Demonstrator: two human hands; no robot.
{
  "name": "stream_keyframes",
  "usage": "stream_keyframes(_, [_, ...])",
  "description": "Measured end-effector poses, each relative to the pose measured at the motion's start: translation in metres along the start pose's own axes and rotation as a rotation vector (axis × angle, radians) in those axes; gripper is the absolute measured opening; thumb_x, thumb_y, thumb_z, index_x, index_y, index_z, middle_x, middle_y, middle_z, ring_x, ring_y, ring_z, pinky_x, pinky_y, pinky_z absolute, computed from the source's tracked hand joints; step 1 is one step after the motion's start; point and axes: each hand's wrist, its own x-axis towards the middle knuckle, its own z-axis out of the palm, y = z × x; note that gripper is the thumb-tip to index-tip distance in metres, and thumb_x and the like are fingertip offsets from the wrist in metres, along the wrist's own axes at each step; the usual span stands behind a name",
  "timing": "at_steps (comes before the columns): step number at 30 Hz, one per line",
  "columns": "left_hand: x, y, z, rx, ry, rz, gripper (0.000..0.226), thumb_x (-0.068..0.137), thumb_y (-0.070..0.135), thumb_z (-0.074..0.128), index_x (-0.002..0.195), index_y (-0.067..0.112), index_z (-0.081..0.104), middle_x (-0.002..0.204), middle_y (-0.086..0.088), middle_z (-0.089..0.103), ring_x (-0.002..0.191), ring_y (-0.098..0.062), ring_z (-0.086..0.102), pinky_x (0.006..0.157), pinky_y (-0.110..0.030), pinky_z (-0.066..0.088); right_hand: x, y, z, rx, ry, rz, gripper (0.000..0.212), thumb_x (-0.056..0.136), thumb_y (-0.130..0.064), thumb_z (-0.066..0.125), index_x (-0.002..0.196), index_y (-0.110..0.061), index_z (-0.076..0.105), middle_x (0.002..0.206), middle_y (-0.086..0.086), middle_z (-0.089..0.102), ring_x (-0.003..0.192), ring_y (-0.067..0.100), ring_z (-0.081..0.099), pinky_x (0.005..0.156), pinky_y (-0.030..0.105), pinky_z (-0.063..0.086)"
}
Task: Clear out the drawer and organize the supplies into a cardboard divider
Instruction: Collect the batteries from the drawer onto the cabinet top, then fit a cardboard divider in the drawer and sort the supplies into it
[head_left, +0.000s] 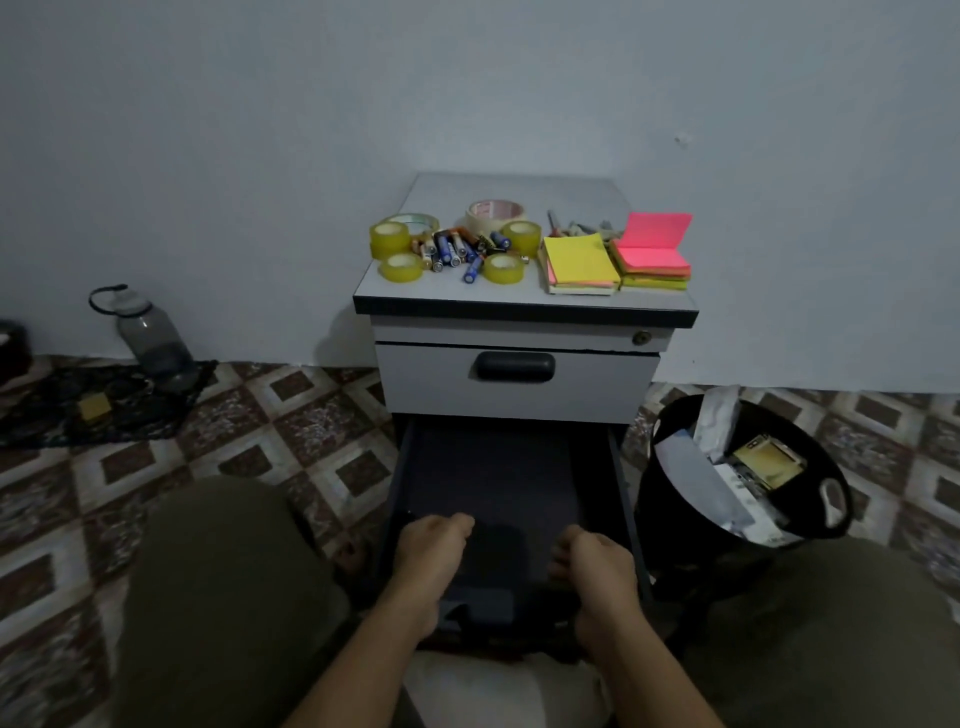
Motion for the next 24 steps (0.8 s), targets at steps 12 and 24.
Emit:
stream_keyframes(12, [0.060, 0.037, 0.020, -0.300, 0.099, 0.139, 0.022, 0.096, 0.027, 0.059, 0.090, 0.011, 0.072, 0.095, -0.007, 0.073, 0.094, -0.021, 0.067, 0.071, -0.028, 0.041, 0.055, -0.051, 0.034, -0.036, -0.036, -0.188, 0.013, 0.092, -0.012, 0.056, 0.083, -0.009, 0.064, 0.080, 0.010, 0.066, 0.079, 0.025, 0.064, 0.066, 0.035, 0.044])
stream_keyframes(24, [0.103, 0.041, 0.031, -0.284, -0.033, 0.077, 0.072, 0.088, 0.059, 0.062, 0.149, 0.042, 0.029, 0.149, 0.000, 0.040, 0.130, -0.029, 0.045, 0.108, -0.048, 0.041, 0.100, -0.063, 0.038, 0.092, -0.024, -0.134, 0.028, 0.096, -0.020, 0.056, 0.123, -0.021, 0.049, 0.108, 0.007, 0.059, 0.095, 0.027, 0.059, 0.078, 0.043, 0.050])
